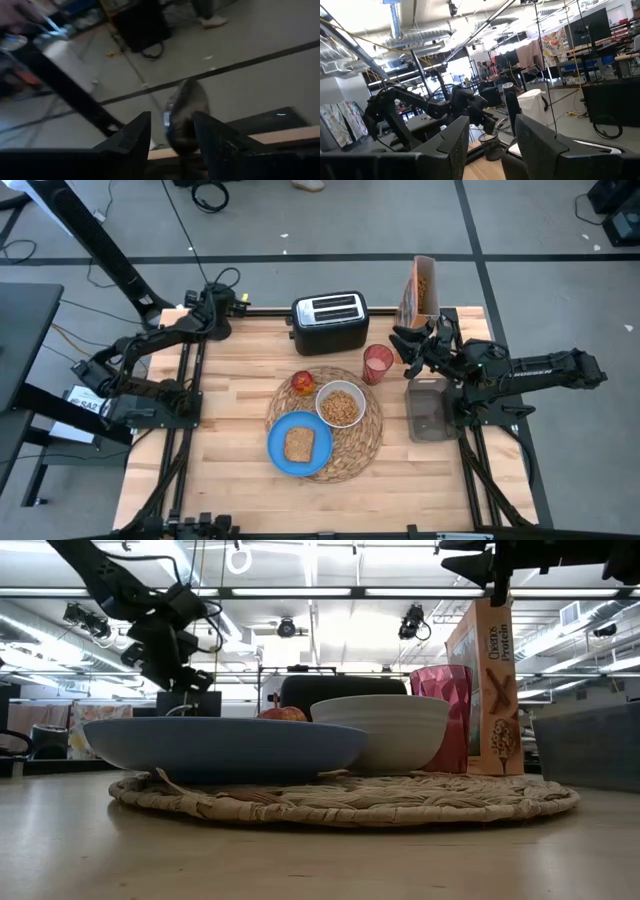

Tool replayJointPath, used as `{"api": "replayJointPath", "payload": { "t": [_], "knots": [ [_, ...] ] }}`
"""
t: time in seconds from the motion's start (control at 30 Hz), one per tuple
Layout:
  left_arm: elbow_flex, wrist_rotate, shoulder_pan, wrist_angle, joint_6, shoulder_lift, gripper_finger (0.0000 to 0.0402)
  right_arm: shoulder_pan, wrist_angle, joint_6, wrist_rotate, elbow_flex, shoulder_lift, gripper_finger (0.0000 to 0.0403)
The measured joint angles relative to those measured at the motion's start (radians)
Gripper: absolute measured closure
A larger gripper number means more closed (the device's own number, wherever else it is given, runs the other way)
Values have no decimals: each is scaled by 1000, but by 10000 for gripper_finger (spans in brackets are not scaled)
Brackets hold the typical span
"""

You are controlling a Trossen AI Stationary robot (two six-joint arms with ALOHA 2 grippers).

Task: Arrange a breakfast setting
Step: Put the black spoon on top of the brown table mat to the right of the white bowl

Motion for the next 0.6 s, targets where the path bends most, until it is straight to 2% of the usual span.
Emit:
{"api": "replayJointPath", "payload": {
  "t": [0.1,0.23,0.33,0.5,0.6],
  "knots": [
    [0,129,1,-32,-59,-42,243,6,-8,2,0,0,0,235],
    [0,412,57,-143,-102,-105,243,10,-26,4,-45,0,0,235],
    [0,575,126,-203,-70,-130,243,10,-40,25,-56,0,0,235],
    [0,682,207,-204,36,-124,243,10,-50,29,-55,0,0,235],
    [-1,695,212,-214,96,-97,239,10,-50,30,-55,0,0,235]
  ]
}}
